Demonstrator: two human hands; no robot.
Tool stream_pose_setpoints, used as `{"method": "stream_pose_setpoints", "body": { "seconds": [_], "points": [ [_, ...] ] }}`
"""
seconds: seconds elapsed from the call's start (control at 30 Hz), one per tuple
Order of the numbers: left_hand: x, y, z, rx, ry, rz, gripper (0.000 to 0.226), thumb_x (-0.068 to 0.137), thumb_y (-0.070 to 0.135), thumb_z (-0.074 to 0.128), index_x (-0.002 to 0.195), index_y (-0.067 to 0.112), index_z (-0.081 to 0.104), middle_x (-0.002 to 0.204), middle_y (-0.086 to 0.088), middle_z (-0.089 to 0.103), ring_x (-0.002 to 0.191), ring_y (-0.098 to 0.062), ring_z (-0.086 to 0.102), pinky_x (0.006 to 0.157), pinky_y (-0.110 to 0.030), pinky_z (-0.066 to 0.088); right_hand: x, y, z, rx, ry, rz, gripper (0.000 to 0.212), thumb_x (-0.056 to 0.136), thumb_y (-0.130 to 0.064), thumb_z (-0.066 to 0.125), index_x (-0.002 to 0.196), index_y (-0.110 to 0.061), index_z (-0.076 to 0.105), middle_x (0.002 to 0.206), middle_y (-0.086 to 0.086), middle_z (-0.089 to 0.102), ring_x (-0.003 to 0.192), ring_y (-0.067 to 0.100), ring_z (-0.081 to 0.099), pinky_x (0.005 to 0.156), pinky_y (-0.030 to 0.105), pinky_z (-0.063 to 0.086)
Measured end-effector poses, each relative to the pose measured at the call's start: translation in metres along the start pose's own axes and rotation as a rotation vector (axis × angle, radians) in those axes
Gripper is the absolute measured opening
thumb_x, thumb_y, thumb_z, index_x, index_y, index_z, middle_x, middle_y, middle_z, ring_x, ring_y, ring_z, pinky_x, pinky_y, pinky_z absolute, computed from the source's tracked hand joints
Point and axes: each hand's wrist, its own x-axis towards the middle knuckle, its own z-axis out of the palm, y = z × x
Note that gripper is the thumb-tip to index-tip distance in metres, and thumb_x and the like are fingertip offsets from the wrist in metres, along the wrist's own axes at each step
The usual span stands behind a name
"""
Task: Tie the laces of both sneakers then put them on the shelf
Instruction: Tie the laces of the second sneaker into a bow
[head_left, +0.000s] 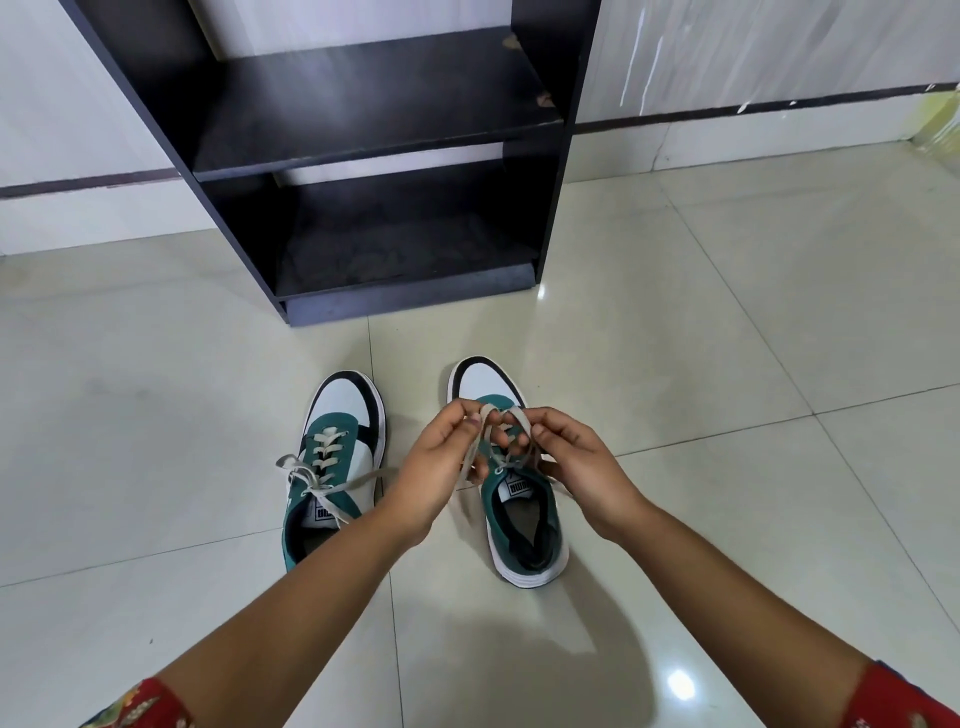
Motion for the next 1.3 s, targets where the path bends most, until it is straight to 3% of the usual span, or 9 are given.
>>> {"method": "stream_pose_setpoints", "body": {
  "seconds": [0.3, 0.5, 0.67, 0.83, 0.93, 1.07, 1.13, 1.2, 1.3],
  "points": [
    [0.001, -0.006, 0.001, 0.181, -0.205, 0.068, 0.011, 0.095, 0.002, 0.042, 0.097, 0.009, 0.050, 0.067, -0.006, 0.055, 0.045, -0.002, 0.044, 0.047, -0.019, 0.035, 0.000, 0.010, 0.011, 0.077, 0.035, -0.030, 0.018, 0.094, 0.001, 0.043, 0.090, -0.015, 0.037, 0.058, 0.001, 0.060, 0.051, 0.003, 0.055, 0.057, 0.011, 0.043],
    [0.009, -0.009, -0.005, 0.048, -0.163, -0.159, 0.037, 0.090, 0.006, 0.054, 0.118, 0.025, 0.041, 0.062, -0.002, 0.066, 0.042, -0.010, 0.041, 0.045, -0.020, 0.034, 0.002, 0.015, 0.008, -0.012, -0.030, -0.056, 0.012, 0.094, 0.001, 0.044, 0.099, -0.004, 0.054, 0.064, 0.005, 0.058, 0.053, 0.005, 0.054, 0.060, 0.013, 0.045],
    [0.012, -0.008, -0.005, 0.036, -0.144, -0.205, 0.003, 0.087, 0.013, 0.060, 0.087, 0.013, 0.057, 0.058, -0.003, 0.068, 0.038, -0.009, 0.038, 0.042, -0.018, 0.033, 0.001, 0.012, 0.007, -0.065, -0.102, -0.085, 0.012, 0.095, -0.001, 0.041, 0.098, -0.003, 0.053, 0.066, 0.006, 0.055, 0.057, 0.004, 0.052, 0.061, 0.013, 0.044],
    [0.011, -0.006, -0.003, 0.062, -0.019, -0.127, 0.016, 0.086, 0.012, 0.062, 0.078, 0.014, 0.049, 0.056, -0.004, 0.066, 0.035, -0.009, 0.037, 0.038, -0.018, 0.029, 0.002, 0.008, 0.006, -0.033, -0.120, -0.112, 0.010, 0.097, -0.005, 0.040, 0.093, -0.004, 0.049, 0.069, 0.006, 0.056, 0.057, 0.004, 0.055, 0.060, 0.014, 0.045],
    [0.010, -0.006, 0.000, 0.133, 0.035, -0.011, 0.013, 0.087, 0.007, 0.060, 0.080, 0.011, 0.049, 0.067, -0.009, 0.065, 0.040, -0.007, 0.050, 0.041, -0.015, 0.034, 0.007, 0.010, 0.008, -0.006, -0.030, -0.048, 0.011, 0.098, -0.009, 0.041, 0.090, -0.005, 0.047, 0.070, 0.006, 0.058, 0.051, 0.008, 0.054, 0.055, 0.015, 0.046],
    [0.008, -0.010, 0.000, 0.457, -0.001, 0.208, 0.008, 0.087, 0.015, 0.056, 0.084, 0.017, 0.048, 0.077, 0.003, 0.064, 0.068, -0.013, 0.066, 0.069, -0.032, 0.050, 0.019, 0.011, 0.010, -0.125, 0.049, 0.059, 0.014, 0.098, -0.015, 0.040, 0.090, -0.007, 0.048, 0.063, 0.008, 0.056, 0.043, 0.013, 0.051, 0.045, 0.015, 0.043],
    [0.007, -0.010, -0.004, 0.917, 0.018, 0.394, 0.008, 0.085, 0.016, 0.056, 0.088, 0.020, 0.050, 0.085, 0.008, 0.061, 0.070, -0.004, 0.060, 0.059, -0.026, 0.042, 0.024, 0.005, 0.008, -0.102, -0.002, 0.133, 0.017, 0.097, -0.012, 0.041, 0.086, -0.005, 0.052, 0.061, 0.010, 0.055, 0.040, 0.012, 0.050, 0.044, 0.016, 0.043],
    [0.010, -0.011, -0.010, 1.349, 0.049, 0.644, 0.021, 0.075, 0.012, 0.064, 0.091, 0.019, 0.053, 0.095, 0.004, 0.063, 0.067, -0.013, 0.062, 0.049, -0.023, 0.031, 0.028, 0.000, 0.004, -0.065, -0.068, 0.213, 0.021, 0.095, -0.009, 0.042, 0.081, -0.004, 0.057, 0.061, 0.010, 0.056, 0.039, 0.010, 0.050, 0.045, 0.016, 0.044],
    [0.012, -0.012, -0.010, 1.559, 0.020, 0.900, 0.027, 0.069, 0.009, 0.061, 0.091, 0.019, 0.049, 0.101, 0.004, 0.069, 0.058, -0.017, 0.060, 0.041, -0.023, 0.031, 0.033, 0.000, -0.003, -0.148, -0.128, 0.254, 0.021, 0.089, -0.018, 0.049, 0.074, -0.010, 0.062, 0.058, 0.005, 0.059, 0.049, 0.015, 0.048, 0.053, 0.023, 0.036]
  ]
}}
